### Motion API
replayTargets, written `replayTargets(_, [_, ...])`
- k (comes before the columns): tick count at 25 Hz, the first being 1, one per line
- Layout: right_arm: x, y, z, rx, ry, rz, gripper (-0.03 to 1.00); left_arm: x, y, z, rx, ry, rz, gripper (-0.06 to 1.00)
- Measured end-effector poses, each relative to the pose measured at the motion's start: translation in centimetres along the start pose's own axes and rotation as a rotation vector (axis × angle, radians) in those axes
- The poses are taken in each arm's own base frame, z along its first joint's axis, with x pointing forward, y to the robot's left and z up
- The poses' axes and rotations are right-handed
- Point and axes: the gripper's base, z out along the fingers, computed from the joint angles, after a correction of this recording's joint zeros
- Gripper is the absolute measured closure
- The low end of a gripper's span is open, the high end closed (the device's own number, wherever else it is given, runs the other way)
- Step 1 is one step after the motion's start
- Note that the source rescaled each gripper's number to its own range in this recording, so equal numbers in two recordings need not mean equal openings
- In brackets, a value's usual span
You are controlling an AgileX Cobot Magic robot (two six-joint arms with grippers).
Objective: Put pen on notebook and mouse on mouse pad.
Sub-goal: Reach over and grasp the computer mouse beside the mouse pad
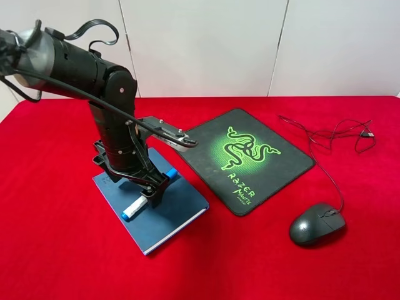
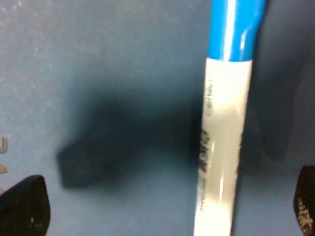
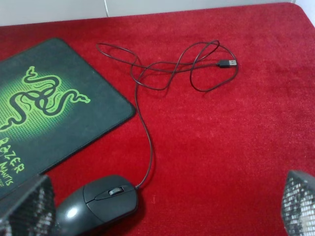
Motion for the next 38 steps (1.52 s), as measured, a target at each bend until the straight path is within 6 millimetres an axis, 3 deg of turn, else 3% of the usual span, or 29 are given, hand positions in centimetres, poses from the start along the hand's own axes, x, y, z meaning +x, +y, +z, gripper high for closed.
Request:
replayTargets(10, [0.0, 0.0, 0.0, 0.0, 0.0, 0.0, -0.03, 0.4, -0.1, -3.4, 0.002, -0.002, -0.008, -0.05])
replayTargets(17, [0.0, 0.0, 0.0, 0.0, 0.0, 0.0, -0.03, 2.4, 0.0, -8.5, -0.012, -0.07, -0.006, -0.05])
replayTargets(22, [0.0, 0.0, 0.0, 0.0, 0.0, 0.0, -0.03, 5.1, 0.1, -13.1, -0.034, -0.154, -0.012, -0.05])
replayTargets(29, [0.0, 0.0, 0.0, 0.0, 0.0, 0.0, -0.03, 10.4, 0.0, -19.3, -0.035, -0.3, -0.014, -0.05])
replayTargets(38, [0.0, 0.0, 0.0, 0.0, 0.0, 0.0, -0.03, 17.0, 0.1, -24.2, -0.038, -0.5, -0.028, -0.05])
